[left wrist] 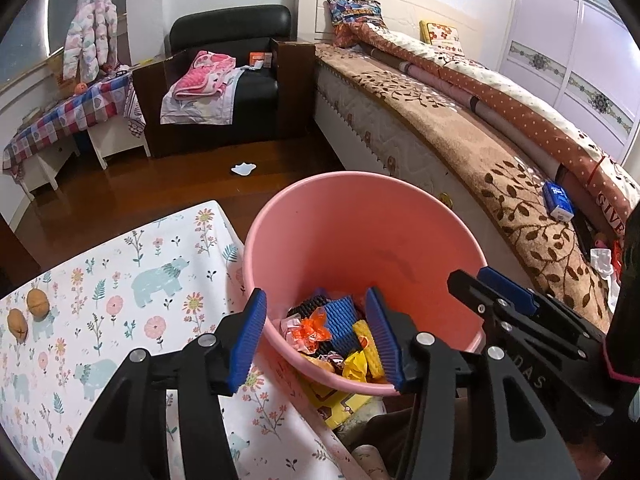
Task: Collect trash
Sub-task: 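Open both tools to drop the orange peels into the bucket, then move both open tools back from the bucket over the table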
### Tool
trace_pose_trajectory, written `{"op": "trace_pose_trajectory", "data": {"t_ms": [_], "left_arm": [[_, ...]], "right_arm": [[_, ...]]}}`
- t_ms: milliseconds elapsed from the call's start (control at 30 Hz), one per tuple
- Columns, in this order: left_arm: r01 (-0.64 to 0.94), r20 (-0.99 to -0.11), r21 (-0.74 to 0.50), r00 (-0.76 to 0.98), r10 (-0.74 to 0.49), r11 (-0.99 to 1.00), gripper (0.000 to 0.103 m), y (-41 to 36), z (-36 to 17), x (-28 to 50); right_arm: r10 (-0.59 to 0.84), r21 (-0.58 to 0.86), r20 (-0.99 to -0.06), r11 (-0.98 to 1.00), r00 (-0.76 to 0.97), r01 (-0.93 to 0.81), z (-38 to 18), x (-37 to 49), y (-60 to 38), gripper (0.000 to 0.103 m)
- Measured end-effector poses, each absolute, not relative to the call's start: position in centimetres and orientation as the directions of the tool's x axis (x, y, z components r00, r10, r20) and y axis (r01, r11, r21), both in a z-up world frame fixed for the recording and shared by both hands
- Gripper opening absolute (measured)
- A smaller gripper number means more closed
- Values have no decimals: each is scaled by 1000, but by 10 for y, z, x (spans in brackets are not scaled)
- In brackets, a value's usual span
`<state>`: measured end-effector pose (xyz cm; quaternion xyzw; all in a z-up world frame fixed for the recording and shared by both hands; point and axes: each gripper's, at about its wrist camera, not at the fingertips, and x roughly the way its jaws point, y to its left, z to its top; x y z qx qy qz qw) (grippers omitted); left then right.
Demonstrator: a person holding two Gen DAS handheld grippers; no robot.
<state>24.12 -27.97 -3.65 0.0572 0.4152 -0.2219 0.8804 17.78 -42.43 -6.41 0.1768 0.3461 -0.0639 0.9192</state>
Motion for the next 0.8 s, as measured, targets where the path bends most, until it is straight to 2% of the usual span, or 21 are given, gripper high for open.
{"op": "trace_pose_trajectory", "data": {"t_ms": [233,300,333,533,800], "left_arm": [[434,-737,-80,581,-346,898,51,-269,-26,229],[428,-733,-85,585,-347,900,51,-265,-23,226],[425,-731,-89,586,-349,901,51,-262,-22,224],[412,-719,-103,597,-354,905,53,-248,-14,214],[390,-700,-105,625,-346,915,54,-228,-3,198]], "right_arm": [[32,308,-642,926,766,219,-54,158,-415,40],[29,302,-641,928,767,217,-51,154,-412,44],[29,302,-639,929,769,216,-50,152,-410,51],[26,291,-634,934,773,208,-44,142,-399,59],[-8,237,-631,950,776,202,-35,129,-378,61]]}}
